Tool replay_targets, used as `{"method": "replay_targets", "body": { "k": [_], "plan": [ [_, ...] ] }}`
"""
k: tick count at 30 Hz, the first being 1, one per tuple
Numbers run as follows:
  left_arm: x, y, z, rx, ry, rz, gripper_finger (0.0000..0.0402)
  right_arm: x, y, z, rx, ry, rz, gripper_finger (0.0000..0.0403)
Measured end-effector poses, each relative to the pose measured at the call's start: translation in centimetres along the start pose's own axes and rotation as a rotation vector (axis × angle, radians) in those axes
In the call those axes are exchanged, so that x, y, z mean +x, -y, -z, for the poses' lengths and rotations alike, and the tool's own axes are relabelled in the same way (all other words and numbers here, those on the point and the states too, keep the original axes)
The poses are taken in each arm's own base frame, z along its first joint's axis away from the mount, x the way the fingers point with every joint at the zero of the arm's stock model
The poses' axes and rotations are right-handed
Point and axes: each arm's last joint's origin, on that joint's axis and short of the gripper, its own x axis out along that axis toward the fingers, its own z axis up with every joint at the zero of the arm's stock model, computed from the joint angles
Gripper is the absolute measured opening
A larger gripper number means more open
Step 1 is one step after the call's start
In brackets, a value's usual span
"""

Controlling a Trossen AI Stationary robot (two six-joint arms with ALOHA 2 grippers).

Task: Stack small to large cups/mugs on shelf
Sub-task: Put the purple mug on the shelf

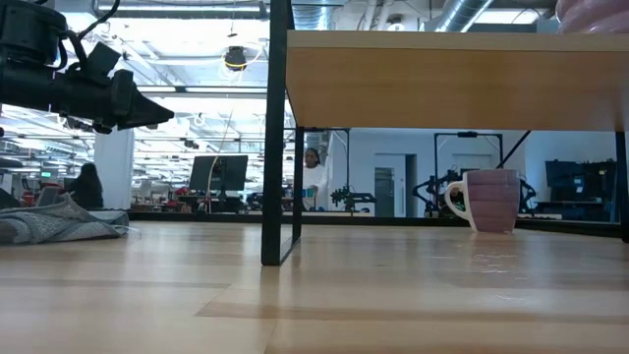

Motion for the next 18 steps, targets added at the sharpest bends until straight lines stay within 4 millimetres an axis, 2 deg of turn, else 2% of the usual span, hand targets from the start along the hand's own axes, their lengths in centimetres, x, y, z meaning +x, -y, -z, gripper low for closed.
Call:
{"method": "replay_targets", "body": {
  "k": [7,13,18],
  "plan": [
    [0.0,0.0,0.0,0.006,-0.001,0.0,0.0121,-4.4,1.8,0.3,0.098,0.166,-0.073,0.0134],
    [0.0,0.0,0.0,0.009,0.0,0.0,0.0121,-5.1,2.6,1.4,0.254,0.093,-0.165,0.0134],
    [0.0,0.0,0.0,0.011,-0.001,0.0,0.0121,-6.0,3.5,2.2,0.289,0.108,-0.192,0.0134]
  ]
}}
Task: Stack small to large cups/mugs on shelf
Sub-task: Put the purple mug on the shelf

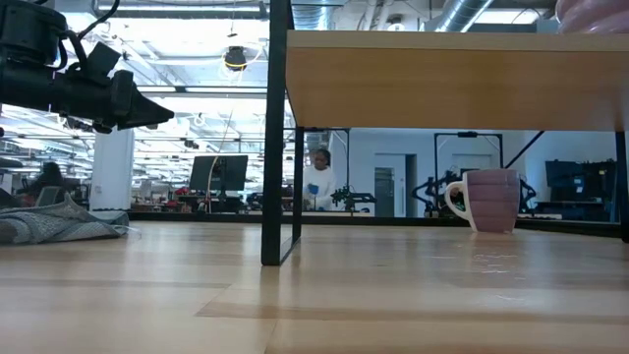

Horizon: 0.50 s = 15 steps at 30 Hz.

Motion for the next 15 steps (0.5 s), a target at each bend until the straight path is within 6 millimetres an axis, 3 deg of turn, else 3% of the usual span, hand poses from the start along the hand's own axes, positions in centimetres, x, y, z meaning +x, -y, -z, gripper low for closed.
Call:
{"method": "replay_targets", "body": {
  "k": [6,15],
  "plan": [
    [0.0,0.0,0.0,-0.008,0.0,0.0,0.0121,-1.8,2.1,0.5,0.009,0.05,-0.033,0.0134],
    [0.0,0.0,0.0,-0.009,0.0,-0.002,0.0121,-1.2,9.5,4.3,-0.016,-0.007,-0.005,0.0134]
  ]
}}
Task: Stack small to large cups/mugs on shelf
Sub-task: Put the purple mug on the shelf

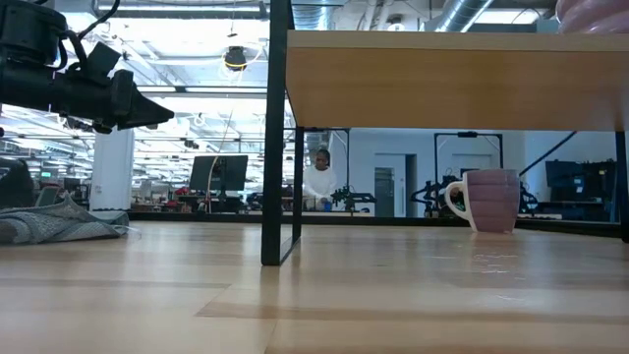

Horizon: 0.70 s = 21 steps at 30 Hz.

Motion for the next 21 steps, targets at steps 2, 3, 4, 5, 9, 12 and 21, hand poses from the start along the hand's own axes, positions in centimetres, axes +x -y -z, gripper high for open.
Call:
{"method": "replay_targets", "body": {
  "k": [2,3,4,5,9,12,21],
  "plan": [
    [0.0,0.0,0.0,0.0,0.0,0.0,0.0121,0.4,1.0,0.6,-0.012,-0.024,-0.005,0.0134],
    [0.0,0.0,0.0,-0.001,0.001,-0.001,0.0121,0.5,1.4,0.8,-0.012,-0.02,-0.005,0.0134],
    [0.0,0.0,0.0,-0.001,0.001,-0.003,0.0121,0.6,1.6,0.8,-0.008,-0.013,-0.011,0.0134],
    [0.0,0.0,0.0,-0.001,0.001,-0.003,0.0121,0.6,1.8,1.0,-0.009,-0.01,-0.012,0.0134],
    [0.0,0.0,0.0,-0.001,0.002,-0.003,0.0121,0.6,2.4,1.1,-0.035,-0.001,-0.005,0.0134],
    [0.0,0.0,0.0,0.009,0.003,-0.003,0.0121,0.6,2.3,0.9,-0.087,0.017,-0.017,0.0134],
    [0.0,0.0,-0.1,0.026,0.011,-0.004,0.0121,0.9,1.1,0.3,-0.246,0.067,-0.073,0.0134]
  ]
}}
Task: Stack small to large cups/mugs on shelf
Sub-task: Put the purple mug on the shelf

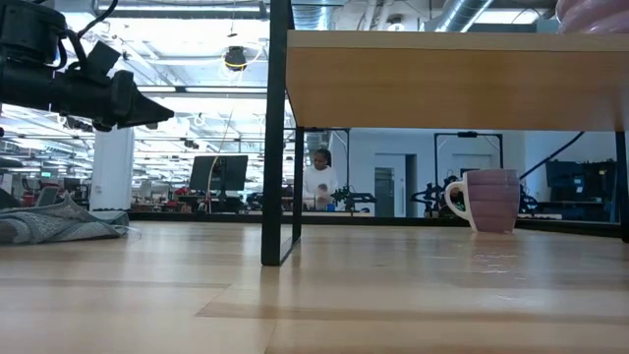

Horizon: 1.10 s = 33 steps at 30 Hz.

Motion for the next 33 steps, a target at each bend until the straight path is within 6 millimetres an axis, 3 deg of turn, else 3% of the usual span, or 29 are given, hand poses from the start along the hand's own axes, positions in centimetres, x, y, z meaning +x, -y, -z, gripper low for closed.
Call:
{"method": "replay_targets", "body": {
  "k": [11,19,29,33],
  "plan": [
    [0.0,0.0,0.0,-0.078,0.0,0.0,0.0121,1.1,-1.2,-1.0,0.0,0.021,-0.004,0.0134],
    [0.0,0.0,0.0,-0.107,-0.002,0.0,0.0121,2.1,-1.5,-1.1,-0.003,-0.057,0.033,0.0139],
    [0.0,0.0,0.1,-0.176,-0.008,0.001,0.0121,2.2,-1.7,-1.0,0.026,-0.115,-0.019,0.0233],
    [0.0,0.0,0.1,-0.185,-0.008,0.001,0.0121,2.2,-1.7,-1.0,0.052,-0.116,-0.017,0.0251]
  ]
}}
